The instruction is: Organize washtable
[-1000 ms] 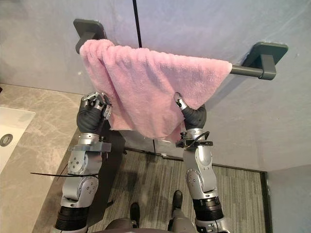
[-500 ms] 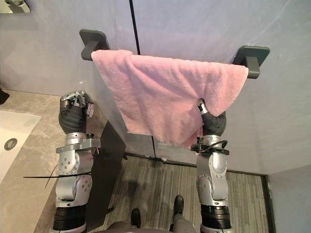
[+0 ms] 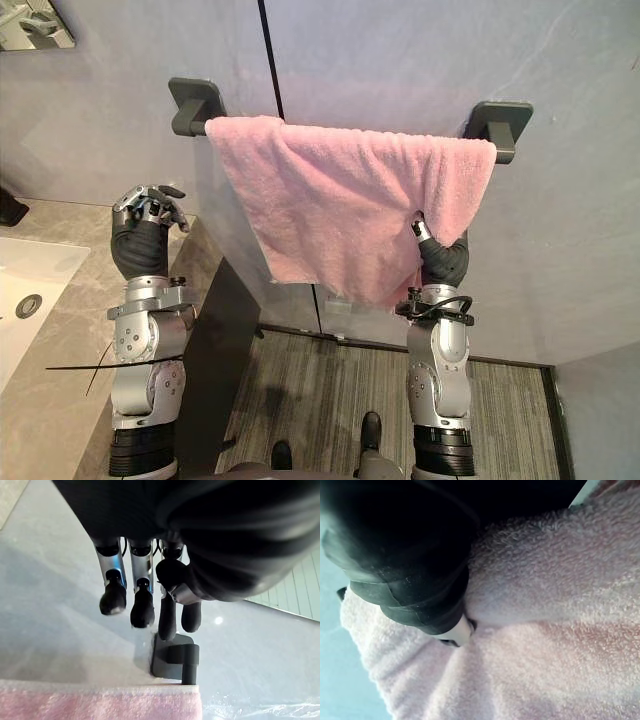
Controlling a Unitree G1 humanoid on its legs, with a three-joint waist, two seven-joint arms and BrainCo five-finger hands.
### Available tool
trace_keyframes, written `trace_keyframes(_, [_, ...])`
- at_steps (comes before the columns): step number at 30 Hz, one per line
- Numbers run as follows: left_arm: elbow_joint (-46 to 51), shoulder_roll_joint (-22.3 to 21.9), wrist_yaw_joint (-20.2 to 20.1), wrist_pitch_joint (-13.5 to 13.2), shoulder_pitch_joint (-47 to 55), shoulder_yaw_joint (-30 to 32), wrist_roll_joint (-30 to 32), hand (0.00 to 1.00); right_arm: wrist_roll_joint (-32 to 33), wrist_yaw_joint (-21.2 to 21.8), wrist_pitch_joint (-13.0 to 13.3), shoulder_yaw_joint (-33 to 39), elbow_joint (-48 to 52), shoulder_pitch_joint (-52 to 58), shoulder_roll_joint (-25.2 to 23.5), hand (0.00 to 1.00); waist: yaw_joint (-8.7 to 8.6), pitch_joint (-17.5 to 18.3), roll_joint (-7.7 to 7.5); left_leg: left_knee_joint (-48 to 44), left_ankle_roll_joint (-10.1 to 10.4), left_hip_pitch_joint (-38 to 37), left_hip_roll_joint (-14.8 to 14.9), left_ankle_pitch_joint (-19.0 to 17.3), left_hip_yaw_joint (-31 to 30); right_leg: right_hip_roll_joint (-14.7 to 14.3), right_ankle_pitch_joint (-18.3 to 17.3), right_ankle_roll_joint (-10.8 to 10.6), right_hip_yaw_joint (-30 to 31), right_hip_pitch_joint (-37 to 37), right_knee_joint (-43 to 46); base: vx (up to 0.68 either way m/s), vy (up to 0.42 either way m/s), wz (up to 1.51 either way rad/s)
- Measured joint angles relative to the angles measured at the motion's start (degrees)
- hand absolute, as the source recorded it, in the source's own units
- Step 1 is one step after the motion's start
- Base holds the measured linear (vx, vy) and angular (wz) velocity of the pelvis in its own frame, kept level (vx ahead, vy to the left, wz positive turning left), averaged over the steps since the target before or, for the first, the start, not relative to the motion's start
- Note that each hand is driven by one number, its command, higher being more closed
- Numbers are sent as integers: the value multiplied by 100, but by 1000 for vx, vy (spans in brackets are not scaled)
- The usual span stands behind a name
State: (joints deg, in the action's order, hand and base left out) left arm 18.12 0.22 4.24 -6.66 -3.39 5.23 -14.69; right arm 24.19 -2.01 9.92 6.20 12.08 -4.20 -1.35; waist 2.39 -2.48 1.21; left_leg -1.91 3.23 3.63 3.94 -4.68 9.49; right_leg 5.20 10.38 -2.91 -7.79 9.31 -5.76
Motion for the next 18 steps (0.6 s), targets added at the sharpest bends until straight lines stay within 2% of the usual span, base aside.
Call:
trace_keyframes(1, [-84, 100, -180, 28, 85, -94, -176, 0, 4, 37, -1, -1, -13, 1, -17, 100, 2, 8, -4, 4, 0, 1, -2, 0, 0, 2, -1, -1, -1, 0, 0, 0, 0, 0])
trace_keyframes(4, [-341, 628, -884, 338, 433, -525, -870, 0, 52, 234, 33, -34, -166, -43, -31, 100, -4, 10, -11, 6, 0, 10, -2, 0, -1, 0, -3, -2, 0, 11, -2, 0, 0, 0])
trace_keyframes(7, [-515, 902, -1249, 495, 515, -705, -1153, 0, 73, 340, 53, -56, -268, -112, -12, 100, -1, 14, -16, -3, 0, 66, 0, 0, 0, -3, -3, -2, 3, 63, -2, 0, 0, 0])
trace_keyframes(11, [-857, 1578, -1801, 687, 517, -946, -1801, 0, 301, 540, 94, -169, -471, -278, 138, 100, -13, 14, -17, -9, 13, 93, 9, 10, -3, -15, -2, -1, 5, 138, -1, 9, -6, 0])
trace_keyframes(14, [-878, 1798, -2054, 751, 515, -1023, -1902, 0, 404, 624, 109, -182, -530, -343, 188, 100, -26, 13, -21, -14, 13, 165, -3, 10, -5, -10, 0, -1, 9, 205, 0, 0, 0, 0])
trace_keyframes(18, [-1081, 1978, -2035, 756, 398, -1236, -1892, 0, 501, 681, 129, -266, -690, -450, 194, 100, -67, 8, -36, -12, 12, 170, -2, 9, -15, -10, 0, -1, 3, 209, -1, 0, 0, 0])
